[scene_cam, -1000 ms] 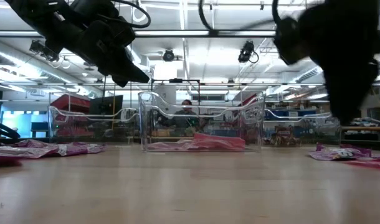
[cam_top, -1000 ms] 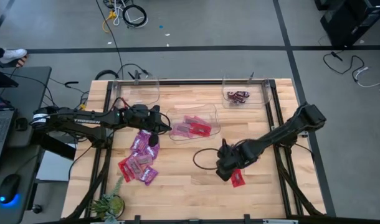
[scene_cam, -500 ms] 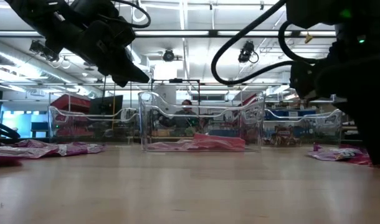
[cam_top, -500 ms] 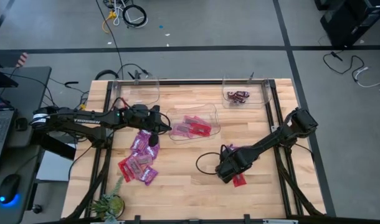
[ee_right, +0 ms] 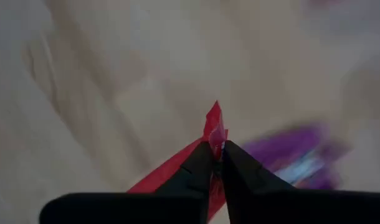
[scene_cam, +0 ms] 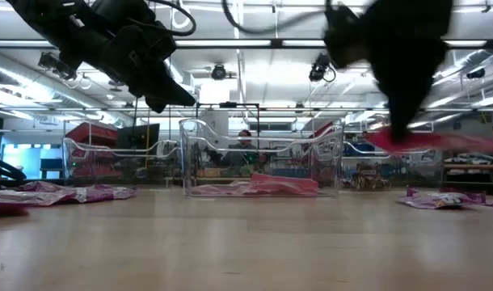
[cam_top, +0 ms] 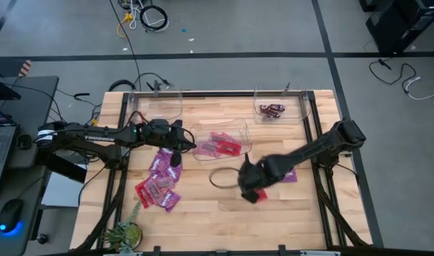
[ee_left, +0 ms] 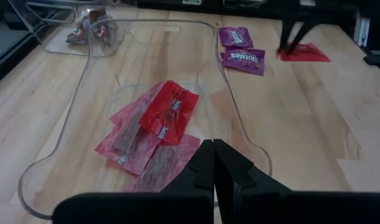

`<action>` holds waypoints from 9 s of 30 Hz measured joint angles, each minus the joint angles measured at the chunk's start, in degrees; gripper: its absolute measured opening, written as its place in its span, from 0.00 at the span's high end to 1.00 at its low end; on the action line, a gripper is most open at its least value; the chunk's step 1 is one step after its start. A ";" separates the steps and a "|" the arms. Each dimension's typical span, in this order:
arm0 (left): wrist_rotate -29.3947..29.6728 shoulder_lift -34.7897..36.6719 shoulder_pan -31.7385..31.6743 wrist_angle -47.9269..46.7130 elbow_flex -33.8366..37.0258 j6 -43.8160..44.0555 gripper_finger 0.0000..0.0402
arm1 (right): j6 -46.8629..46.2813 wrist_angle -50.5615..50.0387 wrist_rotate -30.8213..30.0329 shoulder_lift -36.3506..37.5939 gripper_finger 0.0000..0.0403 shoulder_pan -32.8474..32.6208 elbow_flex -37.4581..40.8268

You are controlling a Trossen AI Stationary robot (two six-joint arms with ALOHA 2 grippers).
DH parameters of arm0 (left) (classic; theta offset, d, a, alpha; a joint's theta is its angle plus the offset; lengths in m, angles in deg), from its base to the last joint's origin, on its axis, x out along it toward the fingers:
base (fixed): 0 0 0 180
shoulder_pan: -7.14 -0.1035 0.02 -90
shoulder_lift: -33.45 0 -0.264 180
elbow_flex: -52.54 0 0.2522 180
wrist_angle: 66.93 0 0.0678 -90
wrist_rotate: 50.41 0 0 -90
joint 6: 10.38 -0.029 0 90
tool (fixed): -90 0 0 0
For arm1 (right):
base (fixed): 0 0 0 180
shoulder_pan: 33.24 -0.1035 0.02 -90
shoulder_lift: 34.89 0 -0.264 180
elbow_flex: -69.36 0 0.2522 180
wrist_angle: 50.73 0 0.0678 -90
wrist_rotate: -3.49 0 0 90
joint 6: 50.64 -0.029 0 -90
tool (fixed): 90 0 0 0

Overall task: Sort candy
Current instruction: Put the red candy pack into the bottom transparent bin

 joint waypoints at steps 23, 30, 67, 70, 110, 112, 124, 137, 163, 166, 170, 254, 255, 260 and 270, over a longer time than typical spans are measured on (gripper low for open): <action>-1.52 0.00 0.17 -1.15 -0.02 -0.33 1.00 | 63.15 14.26 -0.72 -10.88 0.97 31.45 -13.70; -5.04 0.00 0.42 -2.72 -0.04 4.07 1.00 | 62.43 13.69 -0.81 -12.93 0.85 30.15 -13.70; 1.59 -7.04 33.52 -54.06 -12.68 18.74 0.63 | 40.79 20.26 -14.80 15.86 0.43 12.94 7.54; 2.07 -9.86 34.34 -55.19 -12.66 17.65 0.57 | 40.81 20.26 -14.80 15.86 0.44 12.94 7.54; 4.91 -17.81 34.52 -67.32 -23.81 11.33 1.00 | 42.03 18.55 -14.78 15.86 0.49 12.94 7.54; 5.27 -16.09 32.21 -66.78 -24.40 11.61 1.00 | 42.04 18.18 -14.78 15.86 0.49 12.94 7.54; 5.94 -13.38 9.94 -42.26 -25.86 8.43 1.00 | 42.06 17.54 -16.74 15.87 0.49 12.94 7.54; 2.83 -19.56 -1.19 -31.58 -34.01 -1.30 1.00 | 43.39 17.57 -17.31 15.88 0.50 13.09 7.54; 3.02 -29.94 -2.89 -40.06 -38.53 -11.79 0.72 | 43.31 17.19 -17.79 15.88 0.51 13.09 7.54; 4.58 -27.72 -1.00 -42.21 -38.53 -12.18 0.82 | 43.31 17.20 -18.02 15.88 0.51 13.10 7.54; 5.25 -23.20 1.95 -45.40 -38.16 -12.06 0.98 | 43.36 17.36 -19.51 15.88 0.50 13.09 7.54; 10.37 -9.56 7.01 -51.65 -35.92 4.66 1.00 | 44.63 40.66 -16.39 20.80 0.57 12.52 19.00; 9.44 -10.88 5.29 -51.59 -37.16 2.89 1.00 | 44.61 39.91 -16.48 21.71 0.57 12.52 19.00; 5.29 -20.48 -1.10 -52.05 -43.23 -4.61 1.00 | 43.16 34.71 -19.30 26.12 0.57 12.52 19.00; 1.24 -37.94 -5.00 -54.71 -54.70 -12.54 1.00 | 39.41 26.63 -21.42 30.02 0.57 12.52 18.98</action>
